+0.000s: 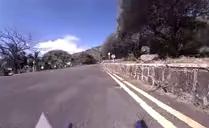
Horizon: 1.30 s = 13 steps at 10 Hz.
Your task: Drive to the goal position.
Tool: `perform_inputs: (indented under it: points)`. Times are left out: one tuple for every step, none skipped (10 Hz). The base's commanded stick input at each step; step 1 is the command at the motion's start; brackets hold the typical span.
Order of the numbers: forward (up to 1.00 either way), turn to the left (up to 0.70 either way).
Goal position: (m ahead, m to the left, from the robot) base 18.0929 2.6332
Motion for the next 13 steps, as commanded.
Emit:
perform_inputs:
  points:
    - [0.5, 0.0]
    - [0.5, 0.0]
    - [0.5, 0.0]
    - [0.5, 0.0]
    - [0.5, 0.0]
    - [0.5, 0.0]
    - [0.5, 0.0]
    - [0.5, 0.0]
    - [0.5, 0.0]
    - [0.5, 0.0]
    - [0.5, 0.0]
    - [0.5, 0.0]
    - [0.5, 0.0]
